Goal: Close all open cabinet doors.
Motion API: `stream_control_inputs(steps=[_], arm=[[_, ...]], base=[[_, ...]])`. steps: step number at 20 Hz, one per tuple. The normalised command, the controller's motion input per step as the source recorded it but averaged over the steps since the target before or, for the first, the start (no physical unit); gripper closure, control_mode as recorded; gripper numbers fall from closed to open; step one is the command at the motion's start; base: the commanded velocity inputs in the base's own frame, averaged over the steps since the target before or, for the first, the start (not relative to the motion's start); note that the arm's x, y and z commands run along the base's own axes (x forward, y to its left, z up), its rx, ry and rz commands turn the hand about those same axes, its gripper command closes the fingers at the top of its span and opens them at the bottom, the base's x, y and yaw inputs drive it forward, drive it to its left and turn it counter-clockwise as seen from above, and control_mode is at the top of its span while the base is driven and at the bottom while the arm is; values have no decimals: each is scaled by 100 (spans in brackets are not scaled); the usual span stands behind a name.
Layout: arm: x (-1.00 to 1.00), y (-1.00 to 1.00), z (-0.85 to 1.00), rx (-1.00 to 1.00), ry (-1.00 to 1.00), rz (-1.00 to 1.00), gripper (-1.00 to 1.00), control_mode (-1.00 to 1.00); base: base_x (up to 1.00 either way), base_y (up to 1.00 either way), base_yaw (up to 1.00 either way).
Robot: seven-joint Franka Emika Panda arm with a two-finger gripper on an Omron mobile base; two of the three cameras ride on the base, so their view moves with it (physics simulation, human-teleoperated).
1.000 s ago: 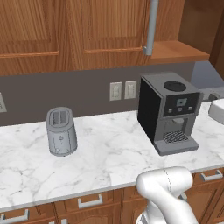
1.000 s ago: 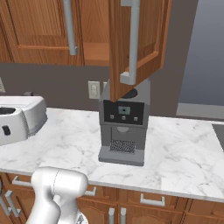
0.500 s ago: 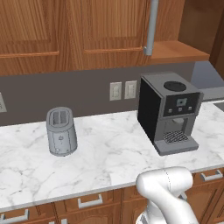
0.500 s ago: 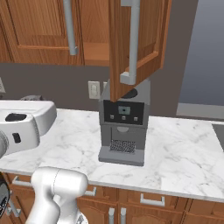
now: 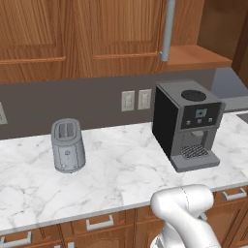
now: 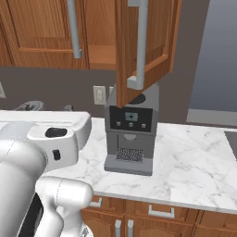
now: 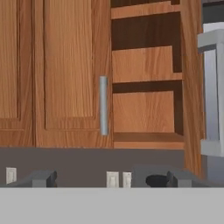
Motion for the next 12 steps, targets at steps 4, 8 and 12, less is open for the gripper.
stream_control_inputs(steps=[4,8,12], arm=[[-7,-50,0,0,-8,1,-100,-100],[0,-49,0,0,-7,1,-100,-100],[2,-42,0,0,-5,4,-100,-100]], base=[[0,0,0],[0,0,0],[0,0,0]])
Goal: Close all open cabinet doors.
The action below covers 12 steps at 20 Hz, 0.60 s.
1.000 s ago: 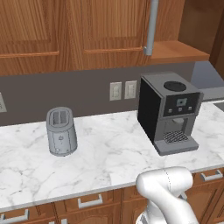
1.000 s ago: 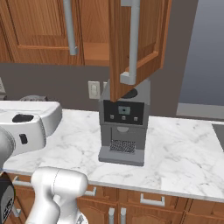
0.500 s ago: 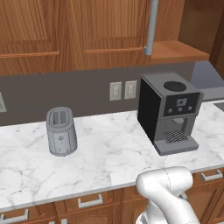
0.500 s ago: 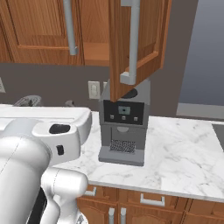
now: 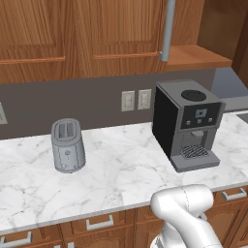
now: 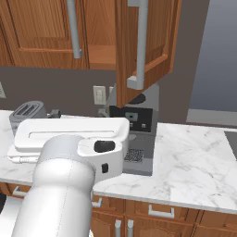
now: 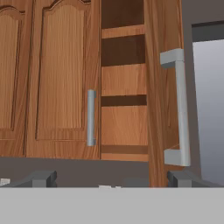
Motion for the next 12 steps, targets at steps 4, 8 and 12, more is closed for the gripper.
stream_control_inputs(steps=[4,8,12], arm=[[2,-27,-6,0,-6,7,-100,-100],[11,-19,-12,0,-4,12,-100,-100],[28,-2,-8,0,-2,9,-100,-100]], base=[[0,0,0],[0,0,0],[0,0,0]])
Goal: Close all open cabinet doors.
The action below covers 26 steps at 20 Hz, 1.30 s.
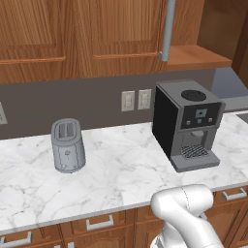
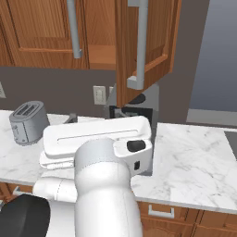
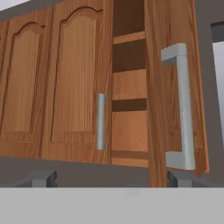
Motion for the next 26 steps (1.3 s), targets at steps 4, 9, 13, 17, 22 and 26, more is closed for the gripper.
stream_control_inputs(steps=[4,9,13,17,22,26], arm=[[35,-2,-5,0,0,8,-100,-100],[34,-6,-3,0,0,8,-100,-100],[36,-13,-3,0,0,8,-100,-100],[31,-21,-8,0,0,10,-100,-100],[26,-17,-14,0,0,10,-100,-100],[31,-13,-14,0,0,9,-100,-100]], base=[[0,0,0],[0,0,0],[0,0,0],[0,0,0],[0,0,0],[0,0,0]])
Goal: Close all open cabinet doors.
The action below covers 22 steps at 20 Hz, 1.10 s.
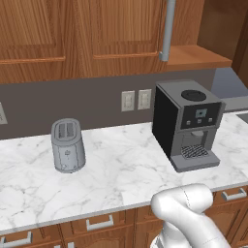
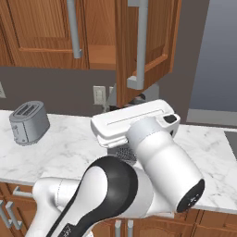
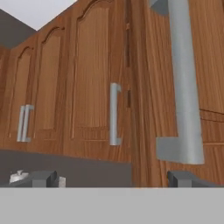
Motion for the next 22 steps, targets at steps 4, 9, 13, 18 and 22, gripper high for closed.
stream_control_inputs(steps=[4,9,13,18,22], arm=[[36,-12,-12,0,0,8,-100,-100],[34,-17,-9,0,-1,8,-100,-100],[35,-21,-6,0,-1,8,-100,-100],[40,-17,-2,0,0,8,-100,-100],[37,-1,0,0,0,4,-100,-100]], base=[[0,0,0],[0,0,0],[0,0,0],[0,0,0],[0,0,0]])
